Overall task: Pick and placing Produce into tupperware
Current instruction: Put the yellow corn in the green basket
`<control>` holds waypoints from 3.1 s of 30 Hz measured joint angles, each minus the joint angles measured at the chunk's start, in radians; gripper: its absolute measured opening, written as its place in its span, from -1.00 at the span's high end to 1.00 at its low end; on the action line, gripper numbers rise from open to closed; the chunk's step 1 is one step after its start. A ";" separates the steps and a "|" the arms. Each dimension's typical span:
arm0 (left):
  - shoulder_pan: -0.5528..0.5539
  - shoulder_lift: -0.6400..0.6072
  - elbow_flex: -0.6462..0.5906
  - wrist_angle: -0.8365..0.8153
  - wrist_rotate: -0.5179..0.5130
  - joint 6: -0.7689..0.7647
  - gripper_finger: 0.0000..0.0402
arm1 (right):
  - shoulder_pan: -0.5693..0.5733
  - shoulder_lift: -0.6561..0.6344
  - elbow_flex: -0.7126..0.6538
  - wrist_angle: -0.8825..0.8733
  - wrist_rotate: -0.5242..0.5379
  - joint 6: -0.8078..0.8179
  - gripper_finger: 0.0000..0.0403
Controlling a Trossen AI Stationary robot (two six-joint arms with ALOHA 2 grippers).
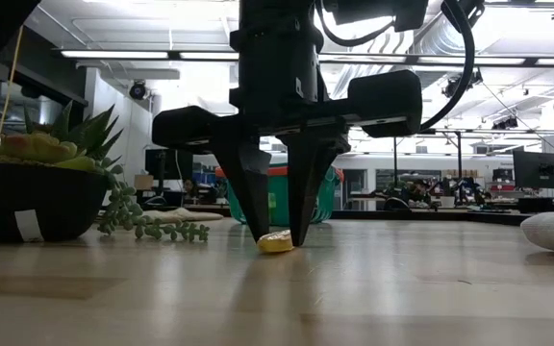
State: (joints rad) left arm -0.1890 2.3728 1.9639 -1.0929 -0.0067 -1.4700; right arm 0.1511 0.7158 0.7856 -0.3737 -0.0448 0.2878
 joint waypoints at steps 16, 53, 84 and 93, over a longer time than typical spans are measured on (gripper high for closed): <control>0.000 0.000 0.000 0.000 0.000 -0.001 0.45 | 0.000 0.000 0.000 0.000 0.000 -0.001 1.00; 0.000 0.000 0.000 0.005 -0.028 0.000 0.82 | 0.000 0.000 0.000 0.000 0.000 -0.001 1.00; 0.077 -0.035 0.106 -0.013 -0.022 0.189 0.82 | -0.089 -0.184 0.000 0.156 0.098 -0.052 1.00; 0.136 -0.038 0.352 -0.197 -0.083 0.363 0.82 | -0.127 -0.234 0.000 -0.084 0.097 -0.041 1.00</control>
State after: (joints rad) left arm -0.0530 2.3344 2.3162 -1.2899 -0.0897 -1.1074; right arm 0.0238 0.4816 0.7856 -0.4578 0.0521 0.2464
